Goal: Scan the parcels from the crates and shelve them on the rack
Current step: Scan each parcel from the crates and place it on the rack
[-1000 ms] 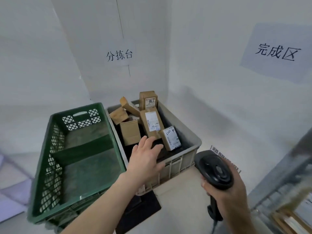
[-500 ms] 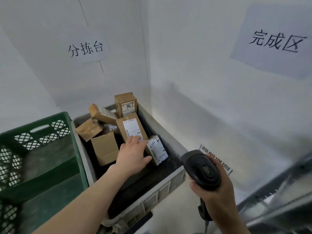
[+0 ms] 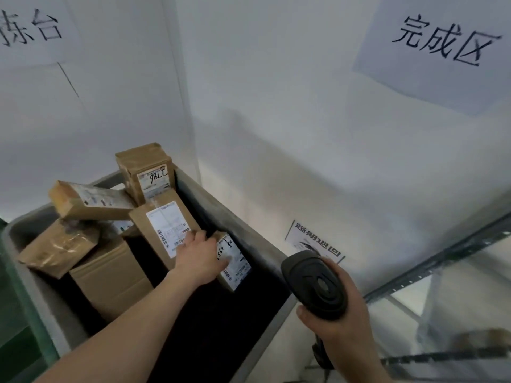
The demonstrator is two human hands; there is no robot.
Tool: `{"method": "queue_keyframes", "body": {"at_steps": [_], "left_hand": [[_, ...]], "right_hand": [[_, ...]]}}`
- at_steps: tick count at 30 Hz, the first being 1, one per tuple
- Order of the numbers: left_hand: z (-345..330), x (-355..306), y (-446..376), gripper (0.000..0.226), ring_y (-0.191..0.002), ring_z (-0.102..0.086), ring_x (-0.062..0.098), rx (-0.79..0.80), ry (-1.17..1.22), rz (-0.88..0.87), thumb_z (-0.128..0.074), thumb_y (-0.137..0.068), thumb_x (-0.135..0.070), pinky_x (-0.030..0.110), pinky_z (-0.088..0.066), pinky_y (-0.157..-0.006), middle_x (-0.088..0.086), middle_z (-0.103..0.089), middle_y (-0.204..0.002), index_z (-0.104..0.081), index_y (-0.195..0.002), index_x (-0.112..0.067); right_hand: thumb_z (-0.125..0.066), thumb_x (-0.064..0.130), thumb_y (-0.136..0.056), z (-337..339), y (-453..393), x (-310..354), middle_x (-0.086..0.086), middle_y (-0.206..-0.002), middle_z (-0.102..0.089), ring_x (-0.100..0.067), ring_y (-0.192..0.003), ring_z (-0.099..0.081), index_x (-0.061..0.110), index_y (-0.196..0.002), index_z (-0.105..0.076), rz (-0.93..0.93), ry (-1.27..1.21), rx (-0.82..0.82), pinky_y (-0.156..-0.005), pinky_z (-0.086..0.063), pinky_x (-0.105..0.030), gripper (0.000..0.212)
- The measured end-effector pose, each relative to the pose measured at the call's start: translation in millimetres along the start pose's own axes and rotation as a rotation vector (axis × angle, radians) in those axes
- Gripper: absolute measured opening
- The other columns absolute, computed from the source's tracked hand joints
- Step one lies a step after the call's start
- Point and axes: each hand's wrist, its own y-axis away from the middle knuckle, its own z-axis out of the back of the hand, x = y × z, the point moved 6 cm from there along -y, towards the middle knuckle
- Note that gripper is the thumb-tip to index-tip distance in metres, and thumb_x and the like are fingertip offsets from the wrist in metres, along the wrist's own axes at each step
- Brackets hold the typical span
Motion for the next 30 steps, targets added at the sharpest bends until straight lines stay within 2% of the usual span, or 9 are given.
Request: {"method": "queue_keyframes", "body": {"at_steps": [7, 10, 13, 16, 18, 21, 24, 27, 30], "left_hand": [[-4.8, -5.3, -12.6, 0.052, -0.142, -0.031, 0.033, -0.032, 0.070, -0.068, -0.064, -0.090, -0.051, 0.048, -0.038, -0.111, 0.007, -0.034, -0.156, -0.054, -0.132, -0.022], [-10.4, -14.3, -9.5, 0.033, -0.122, -0.052, 0.029, -0.005, 0.233, -0.083, -0.070, -0.085, -0.040, 0.039, -0.048, -0.096, 0.006, -0.041, -0.148, -0.058, -0.109, -0.021], [-14.2, -22.2, -1.9, 0.034, -0.095, -0.059, 0.024, 0.095, 0.251, -0.080, -0.075, -0.081, -0.033, 0.034, -0.047, -0.075, 0.002, -0.053, -0.121, -0.049, -0.099, -0.023], [-11.3, -25.5, 4.8, 0.055, -0.090, -0.057, 0.025, 0.157, 0.118, -0.058, -0.073, -0.084, -0.026, 0.037, -0.047, -0.069, 0.003, -0.052, -0.105, -0.035, -0.123, -0.023], [-8.9, -26.6, 10.6, 0.089, -0.088, -0.057, 0.024, 0.197, 0.050, -0.055, -0.067, -0.084, -0.015, 0.038, -0.051, -0.069, 0.004, -0.051, -0.105, -0.012, -0.152, -0.031], [-5.8, -26.0, 27.6, 0.105, -0.093, -0.056, 0.022, 0.243, 0.050, -0.054, -0.056, -0.085, -0.006, 0.034, -0.054, -0.076, 0.012, -0.049, -0.125, 0.009, -0.157, -0.045], [2.2, -18.1, 45.3, 0.090, -0.099, -0.055, 0.027, 0.182, 0.133, -0.017, -0.055, -0.087, -0.011, 0.031, -0.049, -0.082, 0.017, -0.044, -0.138, -0.010, -0.158, -0.045], [20.6, -3.3, 62.1, 0.073, -0.109, -0.057, 0.027, 0.056, 0.392, 0.046, -0.073, -0.083, -0.019, 0.034, -0.047, -0.093, 0.007, -0.053, -0.125, -0.036, -0.142, -0.039], [41.4, 4.9, 87.7, 0.070, -0.107, -0.061, 0.021, -0.078, 0.747, 0.070, -0.083, -0.077, -0.008, 0.034, -0.050, -0.089, -0.001, -0.063, -0.115, -0.043, -0.128, -0.034]], "right_hand": [[-0.076, 0.002, -0.052, -18.0, -8.2, -4.5, 0.012, -0.113, -0.075, -0.005, -0.105, -0.070, 0.013, -0.128, -0.062, -0.041, 0.025, -0.004, -0.084, -0.050, -0.010, 0.078], [-0.075, 0.003, -0.053, -21.1, -8.9, -1.2, 0.013, -0.111, -0.075, -0.004, -0.104, -0.070, 0.016, -0.126, -0.063, -0.019, 0.046, -0.012, -0.084, -0.050, -0.010, 0.075], [-0.077, 0.004, -0.053, -20.2, -8.0, -1.6, 0.010, -0.114, -0.074, -0.007, -0.108, -0.070, 0.018, -0.127, -0.063, -0.013, 0.044, -0.005, -0.088, -0.051, -0.013, 0.077], [-0.079, 0.004, -0.053, -18.7, -4.9, -2.4, 0.006, -0.117, -0.074, -0.011, -0.111, -0.069, 0.016, -0.129, -0.062, -0.004, 0.031, 0.011, -0.092, -0.052, -0.017, 0.079], [-0.078, 0.003, -0.052, -16.5, -1.3, -1.9, 0.007, -0.115, -0.075, -0.011, -0.109, -0.070, 0.016, -0.128, -0.062, -0.006, 0.021, 0.014, -0.091, -0.052, -0.016, 0.079], [-0.078, 0.004, -0.052, -11.4, 6.8, 2.1, 0.008, -0.113, -0.075, -0.010, -0.107, -0.070, 0.017, -0.128, -0.063, 0.002, 0.011, 0.037, -0.089, -0.052, -0.015, 0.078], [-0.078, 0.003, -0.054, -3.8, 17.0, 8.1, 0.005, -0.112, -0.075, -0.011, -0.106, -0.071, 0.016, -0.128, -0.062, 0.010, -0.013, 0.080, -0.089, -0.054, -0.018, 0.076], [-0.080, -0.003, -0.056, 3.3, 27.7, 15.6, 0.008, -0.108, -0.076, -0.006, -0.101, -0.071, 0.017, -0.125, -0.063, 0.011, -0.045, 0.110, -0.083, -0.053, -0.014, 0.074], [-0.077, -0.026, -0.062, 8.8, 41.0, 26.3, 0.014, -0.102, -0.076, -0.002, -0.094, -0.071, 0.020, -0.119, -0.065, 0.015, -0.064, 0.168, -0.077, -0.051, -0.010, 0.073]]}}
